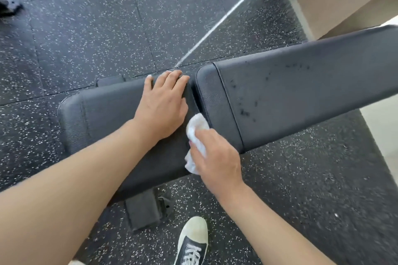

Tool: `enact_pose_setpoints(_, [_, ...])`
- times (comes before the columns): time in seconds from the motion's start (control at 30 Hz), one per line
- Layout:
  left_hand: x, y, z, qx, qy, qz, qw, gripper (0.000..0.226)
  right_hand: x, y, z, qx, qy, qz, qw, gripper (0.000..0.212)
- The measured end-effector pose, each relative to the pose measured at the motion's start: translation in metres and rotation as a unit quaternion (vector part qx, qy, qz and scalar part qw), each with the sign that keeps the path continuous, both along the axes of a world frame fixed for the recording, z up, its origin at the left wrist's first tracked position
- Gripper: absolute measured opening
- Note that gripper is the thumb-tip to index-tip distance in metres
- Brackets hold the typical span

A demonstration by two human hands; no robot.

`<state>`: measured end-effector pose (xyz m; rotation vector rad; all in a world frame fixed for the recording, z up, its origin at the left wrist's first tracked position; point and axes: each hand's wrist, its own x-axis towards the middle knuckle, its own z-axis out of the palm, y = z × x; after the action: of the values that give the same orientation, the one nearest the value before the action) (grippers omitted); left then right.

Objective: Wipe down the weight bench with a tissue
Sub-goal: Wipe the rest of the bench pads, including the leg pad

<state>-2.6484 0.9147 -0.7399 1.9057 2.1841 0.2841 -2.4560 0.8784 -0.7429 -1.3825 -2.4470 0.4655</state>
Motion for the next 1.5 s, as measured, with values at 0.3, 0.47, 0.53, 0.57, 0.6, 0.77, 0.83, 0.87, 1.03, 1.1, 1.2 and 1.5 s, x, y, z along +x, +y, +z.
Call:
enact_pose_setpoints(0.3, [0.018,0.014,-0.026,0.065,0.014,0.077,0.995,0.043,0.114,0.038,0.004,-0.014,0.075,-0.089,0.993,0.022])
enact_pose_setpoints(0.47, [0.022,0.017,-0.020,0.043,0.032,0.078,0.996,0.045,0.114,0.085,0.001,0.001,0.033,-0.146,0.989,0.028])
enact_pose_setpoints(0.53, [0.022,0.018,-0.020,0.042,0.041,0.075,0.995,0.045,0.085,0.098,-0.007,0.044,0.005,-0.114,0.993,0.026])
enact_pose_setpoints(0.57, [0.021,0.018,-0.021,0.043,0.044,0.073,0.995,0.045,0.067,0.105,-0.010,0.065,-0.001,-0.097,0.993,0.024])
enact_pose_setpoints(0.6, [0.020,0.019,-0.022,0.045,0.047,0.071,0.995,0.045,0.048,0.112,-0.011,0.075,-0.007,-0.082,0.994,0.022])
enact_pose_setpoints(0.77, [0.021,0.020,-0.023,0.041,0.055,0.070,0.995,0.045,-0.034,0.158,-0.005,0.076,-0.024,-0.045,0.996,0.016])
enact_pose_setpoints(0.83, [0.022,0.020,-0.023,0.041,0.057,0.070,0.995,0.045,-0.047,0.167,-0.004,0.059,-0.033,-0.008,0.998,0.019])
enact_pose_setpoints(0.87, [0.022,0.020,-0.023,0.041,0.057,0.070,0.995,0.045,-0.048,0.168,-0.004,0.051,-0.040,0.007,0.998,0.021])
enact_pose_setpoints(1.03, [0.021,0.020,-0.024,0.036,0.059,0.072,0.995,0.045,0.008,0.122,-0.006,0.107,-0.028,0.110,0.988,0.013])
enact_pose_setpoints(1.1, [0.021,0.020,-0.025,0.034,0.060,0.073,0.995,0.045,0.055,0.105,-0.012,0.125,-0.012,0.185,0.975,0.016])
enact_pose_setpoints(1.2, [0.020,0.019,-0.026,0.037,0.053,0.072,0.995,0.045,0.116,0.114,-0.013,0.124,-0.008,0.205,0.971,0.024])
enact_pose_setpoints(1.5, [0.019,0.019,-0.025,0.032,0.036,0.071,0.996,0.046,-0.002,0.172,-0.006,0.080,-0.008,-0.163,0.983,0.013])
